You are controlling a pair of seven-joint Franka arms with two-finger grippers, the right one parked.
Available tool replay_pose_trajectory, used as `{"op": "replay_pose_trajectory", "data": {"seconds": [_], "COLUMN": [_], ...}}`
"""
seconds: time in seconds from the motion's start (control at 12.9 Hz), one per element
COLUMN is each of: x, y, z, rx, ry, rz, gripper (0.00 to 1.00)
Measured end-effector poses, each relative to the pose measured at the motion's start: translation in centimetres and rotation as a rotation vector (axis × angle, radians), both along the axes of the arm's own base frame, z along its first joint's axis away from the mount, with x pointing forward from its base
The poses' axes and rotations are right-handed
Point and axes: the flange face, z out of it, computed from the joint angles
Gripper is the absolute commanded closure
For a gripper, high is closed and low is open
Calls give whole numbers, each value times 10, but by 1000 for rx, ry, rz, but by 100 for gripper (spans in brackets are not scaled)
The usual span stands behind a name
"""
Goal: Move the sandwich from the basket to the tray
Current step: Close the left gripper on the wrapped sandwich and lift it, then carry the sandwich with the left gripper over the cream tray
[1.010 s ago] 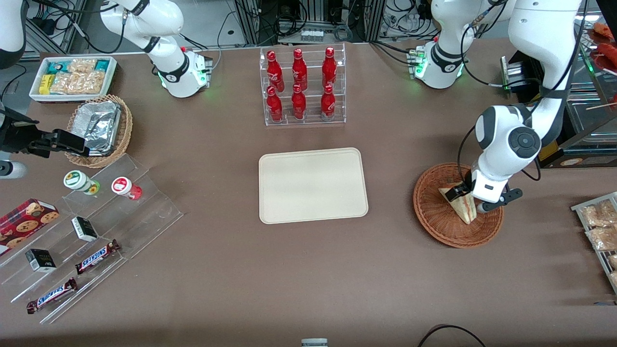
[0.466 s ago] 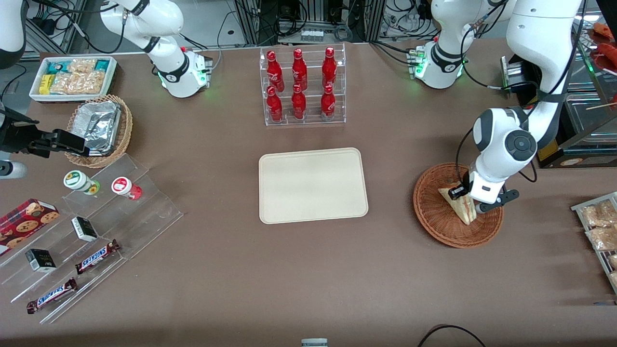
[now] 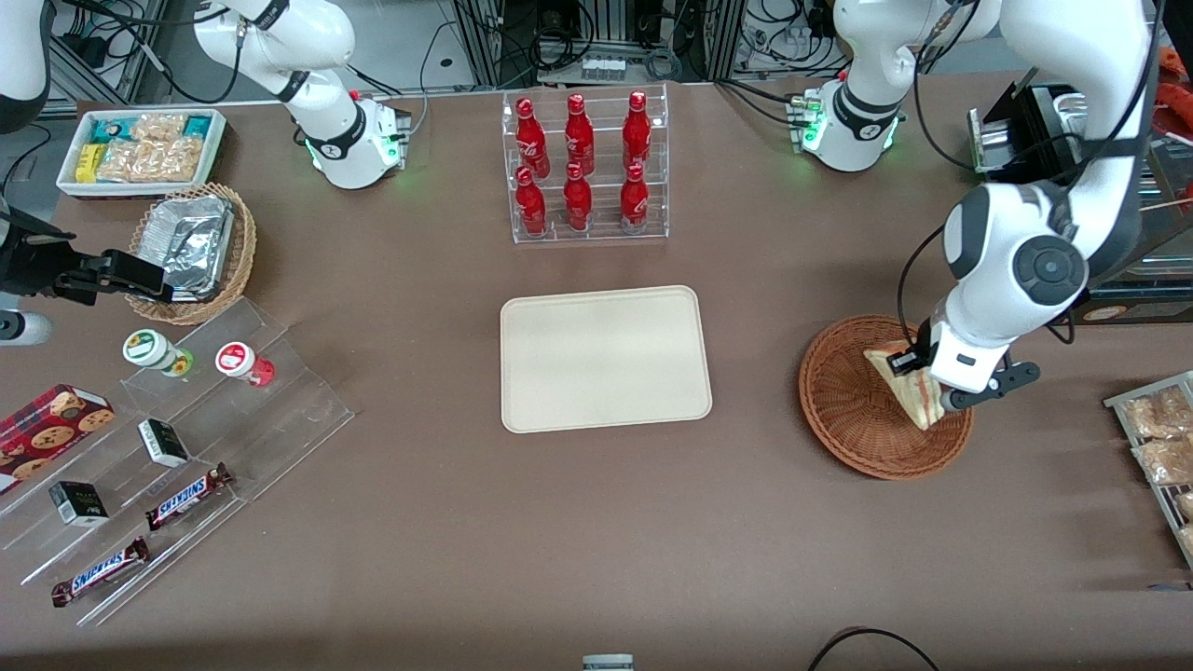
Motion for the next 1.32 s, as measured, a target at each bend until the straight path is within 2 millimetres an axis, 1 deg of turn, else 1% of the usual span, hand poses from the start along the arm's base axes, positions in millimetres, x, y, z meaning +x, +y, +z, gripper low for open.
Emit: {"op": "replay_pose_trajectory", "data": {"seconds": [0.08,0.16,0.23,0.31,0.39,0.54,0.7,0.85,1.01,1.17,1.32], "x": [5,7,6,3,-1,-9,-22,-37,-50,-66,-78], "y": [-22,-48,-74,-102,-128,-180,-238,-292,-342,-387,-423], "z": [27,49,63,70,71,65,46,21,-8,-42,-75], "rx": [3,3,1,-3,-7,-10,-7,0,9,16,9], "ry": [1,-7,-22,-35,-42,-43,-28,-9,11,25,24], "rz": [-31,-62,-93,-130,-162,-207,-235,-257,-276,-307,-346], "gripper": [85,85,85,85,85,85,84,84,84,84,84]}}
